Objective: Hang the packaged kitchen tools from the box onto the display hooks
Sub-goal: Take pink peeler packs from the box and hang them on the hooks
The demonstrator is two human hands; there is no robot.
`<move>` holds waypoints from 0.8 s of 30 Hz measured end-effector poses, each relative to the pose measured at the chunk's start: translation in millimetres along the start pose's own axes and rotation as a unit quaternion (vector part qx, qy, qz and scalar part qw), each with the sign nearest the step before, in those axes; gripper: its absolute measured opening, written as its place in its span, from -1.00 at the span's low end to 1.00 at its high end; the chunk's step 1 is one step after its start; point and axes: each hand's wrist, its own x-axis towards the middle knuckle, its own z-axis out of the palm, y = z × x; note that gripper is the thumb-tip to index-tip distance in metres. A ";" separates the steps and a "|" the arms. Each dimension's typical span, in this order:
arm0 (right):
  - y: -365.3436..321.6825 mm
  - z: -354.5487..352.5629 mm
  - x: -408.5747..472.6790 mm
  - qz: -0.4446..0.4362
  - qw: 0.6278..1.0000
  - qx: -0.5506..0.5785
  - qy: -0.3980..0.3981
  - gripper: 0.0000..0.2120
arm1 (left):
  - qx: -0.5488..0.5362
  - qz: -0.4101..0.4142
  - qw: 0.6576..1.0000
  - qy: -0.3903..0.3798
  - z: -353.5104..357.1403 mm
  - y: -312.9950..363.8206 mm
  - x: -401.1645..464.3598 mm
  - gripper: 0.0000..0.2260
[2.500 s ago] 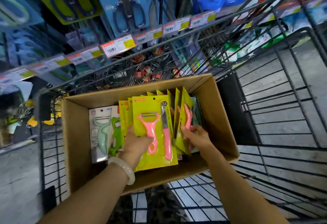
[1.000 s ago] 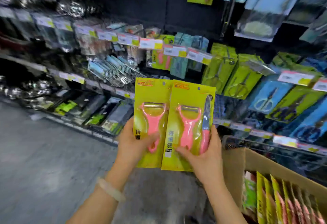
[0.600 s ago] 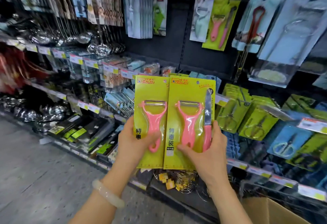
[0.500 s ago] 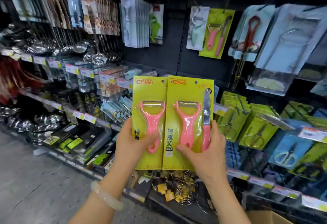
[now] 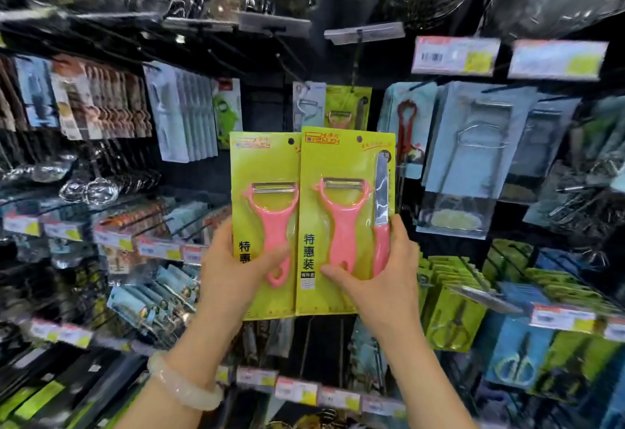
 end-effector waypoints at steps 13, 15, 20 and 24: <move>-22.2 5.0 62.4 -0.027 0.999 -0.029 0.026 0.15 | -0.047 0.025 0.999 -0.008 18.5 9.6 58.4 -0.57; -26.8 7.6 74.1 -0.029 0.998 -0.038 0.036 0.15 | -0.050 0.024 0.998 -0.008 18.7 8.6 69.9 -0.59; -39.3 12.9 104.7 -0.038 0.995 -0.068 0.062 0.15 | -0.046 0.018 0.999 -0.003 19.5 7.0 96.8 -0.50; -41.1 14.8 122.6 -0.036 0.993 -0.080 0.079 0.13 | -0.044 0.017 0.999 -0.006 21.0 7.1 111.9 -0.55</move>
